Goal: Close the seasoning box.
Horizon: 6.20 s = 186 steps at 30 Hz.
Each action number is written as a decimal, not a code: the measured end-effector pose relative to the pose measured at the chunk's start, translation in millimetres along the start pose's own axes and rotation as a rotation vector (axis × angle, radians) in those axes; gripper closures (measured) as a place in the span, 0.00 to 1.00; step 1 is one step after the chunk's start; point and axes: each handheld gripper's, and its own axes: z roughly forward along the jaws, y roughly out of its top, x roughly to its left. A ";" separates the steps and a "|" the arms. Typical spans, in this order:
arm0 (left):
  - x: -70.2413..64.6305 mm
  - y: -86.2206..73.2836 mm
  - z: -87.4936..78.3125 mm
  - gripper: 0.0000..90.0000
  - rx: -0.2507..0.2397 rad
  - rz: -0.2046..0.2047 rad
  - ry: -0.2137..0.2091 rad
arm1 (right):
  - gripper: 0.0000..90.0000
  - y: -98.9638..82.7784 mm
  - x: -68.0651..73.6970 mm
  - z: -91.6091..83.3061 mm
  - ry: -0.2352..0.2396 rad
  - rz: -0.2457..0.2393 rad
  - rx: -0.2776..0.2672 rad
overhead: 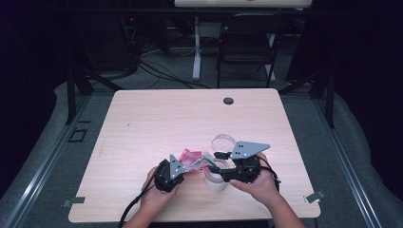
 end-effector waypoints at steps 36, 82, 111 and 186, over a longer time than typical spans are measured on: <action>49.7 -15.2 -14.4 0.80 -0.086 -0.297 -0.057 | 0.65 0.2 -10.3 -16.0 -0.063 0.000 -0.026; 130.6 -66.0 -36.2 0.80 0.015 -0.527 0.357 | 0.64 -2.3 -13.8 -21.7 -0.077 0.018 -0.051; 131.7 -69.4 -38.3 0.35 -0.009 -0.618 0.356 | 0.63 -3.3 -15.5 -22.7 -0.082 0.023 -0.053; 35.9 -12.1 -38.4 0.33 -0.091 -0.323 0.100 | 0.60 -16.0 -47.5 -38.2 -0.199 0.140 -0.019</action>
